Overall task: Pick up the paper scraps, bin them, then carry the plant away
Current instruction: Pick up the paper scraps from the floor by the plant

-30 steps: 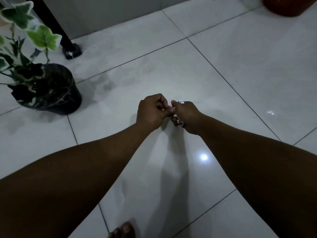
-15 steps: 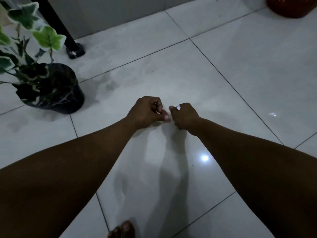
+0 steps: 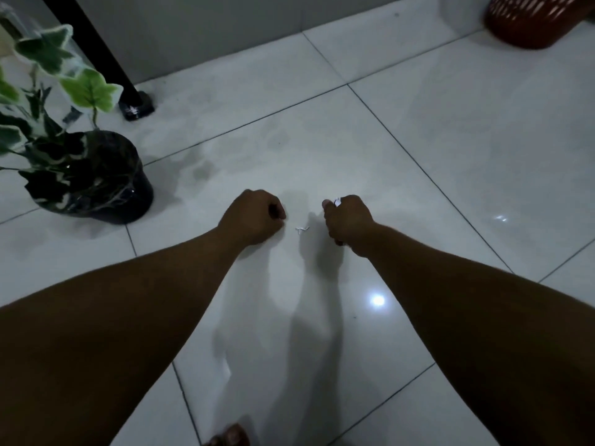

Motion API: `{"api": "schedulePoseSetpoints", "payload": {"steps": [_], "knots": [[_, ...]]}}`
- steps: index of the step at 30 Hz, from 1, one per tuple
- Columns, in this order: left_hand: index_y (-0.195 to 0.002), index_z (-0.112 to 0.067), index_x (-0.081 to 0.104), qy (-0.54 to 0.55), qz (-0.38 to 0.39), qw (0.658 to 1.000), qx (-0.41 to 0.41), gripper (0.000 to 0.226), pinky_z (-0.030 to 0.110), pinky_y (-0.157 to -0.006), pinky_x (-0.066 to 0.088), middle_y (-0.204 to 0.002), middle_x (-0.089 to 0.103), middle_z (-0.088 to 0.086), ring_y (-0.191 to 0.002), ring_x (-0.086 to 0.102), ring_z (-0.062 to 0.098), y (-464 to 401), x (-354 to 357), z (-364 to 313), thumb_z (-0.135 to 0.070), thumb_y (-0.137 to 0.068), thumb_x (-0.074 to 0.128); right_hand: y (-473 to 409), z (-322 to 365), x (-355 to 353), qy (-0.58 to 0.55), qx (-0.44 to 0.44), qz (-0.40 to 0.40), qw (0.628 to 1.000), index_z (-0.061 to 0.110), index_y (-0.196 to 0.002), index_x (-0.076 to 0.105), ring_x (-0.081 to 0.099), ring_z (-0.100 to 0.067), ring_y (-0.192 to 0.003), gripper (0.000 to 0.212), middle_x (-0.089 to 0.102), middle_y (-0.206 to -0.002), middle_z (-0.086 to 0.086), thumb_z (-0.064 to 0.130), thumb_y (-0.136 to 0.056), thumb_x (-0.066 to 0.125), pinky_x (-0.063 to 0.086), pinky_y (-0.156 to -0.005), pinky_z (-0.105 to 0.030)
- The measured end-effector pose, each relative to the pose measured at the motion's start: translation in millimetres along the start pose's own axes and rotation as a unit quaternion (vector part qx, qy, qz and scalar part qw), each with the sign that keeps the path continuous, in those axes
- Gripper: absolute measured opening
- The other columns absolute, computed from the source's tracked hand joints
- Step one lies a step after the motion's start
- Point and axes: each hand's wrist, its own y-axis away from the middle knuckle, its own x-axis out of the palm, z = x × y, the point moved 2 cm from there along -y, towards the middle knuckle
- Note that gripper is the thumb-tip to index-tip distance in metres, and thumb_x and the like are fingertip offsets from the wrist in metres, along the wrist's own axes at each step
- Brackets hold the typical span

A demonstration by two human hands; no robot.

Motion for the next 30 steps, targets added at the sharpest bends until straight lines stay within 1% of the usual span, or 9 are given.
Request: {"api": "schedulePoseSetpoints", "payload": {"steps": [4, 8, 10, 13, 16, 21, 23, 27, 30], "knots": [[-0.104, -0.026, 0.077, -0.041, 0.016, 0.998, 0.055, 0.025, 0.023, -0.077, 0.047, -0.101, 0.074, -0.004, -0.095, 0.068, 0.015, 5, 25, -11, -0.037, -0.082, 0.074, -1, 1, 3, 0.051, -0.009, 0.001, 0.999, 0.014, -0.064, 0.045, 0.056, -0.028, -0.078, 0.037, 0.053, -0.070, -0.010, 0.023, -0.100, 0.045, 0.046, -0.074, -0.034], [-0.101, -0.027, 0.077, -0.101, -0.015, 0.992, 0.071, 0.022, 0.029, -0.075, 0.047, -0.100, 0.073, 0.001, -0.096, 0.066, 0.025, 3, 30, -17, -0.041, -0.086, 0.068, -2, -1, 6, 0.062, -0.017, 0.011, 0.998, 0.007, -0.082, 0.052, 0.055, -0.028, -0.081, 0.029, 0.056, -0.090, -0.017, 0.028, -0.100, 0.042, 0.054, -0.086, -0.042], [-0.100, -0.026, 0.077, -0.109, -0.023, 0.991, 0.077, 0.022, 0.030, -0.075, 0.047, -0.099, 0.072, 0.003, -0.094, 0.066, 0.027, 5, 31, -19, -0.041, -0.089, 0.065, -3, 0, 8, 0.072, -0.022, 0.006, 0.997, 0.010, -0.072, 0.049, 0.056, -0.029, -0.080, 0.032, 0.057, -0.085, -0.015, 0.026, -0.100, 0.042, 0.053, -0.085, -0.042], [-0.094, -0.022, 0.078, -0.024, -0.047, 0.997, 0.056, 0.021, 0.026, -0.072, 0.046, -0.091, 0.072, 0.001, -0.086, 0.066, 0.021, 9, 36, -19, -0.038, -0.089, 0.065, -8, -1, 10, 0.048, -0.019, -0.008, 0.999, 0.014, -0.064, 0.043, 0.057, -0.030, -0.077, 0.038, 0.052, -0.066, -0.008, 0.025, -0.100, 0.045, 0.049, -0.076, -0.037], [-0.088, -0.021, 0.079, 0.116, -0.078, 0.990, 0.031, 0.015, 0.019, -0.071, 0.042, -0.082, 0.074, -0.006, -0.071, 0.060, 0.003, 9, 36, -25, -0.034, -0.084, 0.072, -7, 1, 9, 0.021, -0.002, -0.014, 1.000, 0.012, -0.067, 0.046, 0.059, -0.032, -0.071, 0.036, 0.053, -0.065, -0.009, 0.029, -0.099, 0.047, 0.044, -0.066, -0.033], [-0.089, -0.026, 0.079, 0.164, -0.088, 0.982, 0.034, 0.010, 0.023, -0.077, 0.051, -0.079, 0.072, -0.012, -0.071, 0.058, -0.001, 8, 31, -31, -0.032, -0.083, 0.074, -3, 4, 10, 0.009, 0.000, 0.005, 1.000, 0.010, -0.068, 0.051, 0.054, -0.030, -0.050, 0.032, 0.053, -0.060, -0.012, 0.025, -0.095, 0.046, 0.037, -0.048, -0.026], [-0.092, -0.026, 0.080, 0.166, -0.087, 0.982, 0.034, 0.011, 0.027, -0.079, 0.054, -0.085, 0.075, -0.009, -0.073, 0.060, 0.004, 7, 30, -31, -0.031, -0.083, 0.074, -3, 6, 11, 0.034, -0.014, 0.004, 0.999, 0.010, -0.065, 0.049, 0.053, -0.029, -0.050, 0.034, 0.054, -0.060, -0.011, 0.025, -0.095, 0.045, 0.038, -0.048, -0.026], [-0.093, -0.028, 0.080, 0.152, -0.089, 0.984, 0.042, 0.013, 0.031, -0.078, 0.055, -0.088, 0.075, -0.008, -0.069, 0.058, 0.005, 5, 27, -32, -0.030, -0.081, 0.074, -1, 10, 11, 0.062, -0.048, -0.002, 0.997, 0.012, -0.059, 0.045, 0.056, -0.032, -0.068, 0.038, 0.056, -0.070, -0.015, 0.022, -0.096, 0.044, 0.046, -0.067, -0.037], [-0.087, -0.027, 0.081, 0.163, -0.090, 0.981, 0.046, 0.011, 0.030, -0.074, 0.054, -0.084, 0.076, -0.006, -0.062, 0.056, 0.002, 6, 24, -32, -0.029, -0.077, 0.077, 2, 12, 10, 0.055, -0.060, 0.004, 0.997, 0.012, -0.058, 0.045, 0.055, -0.031, -0.066, 0.039, 0.054, -0.065, -0.014, 0.022, -0.096, 0.045, 0.044, -0.065, -0.036]]}}
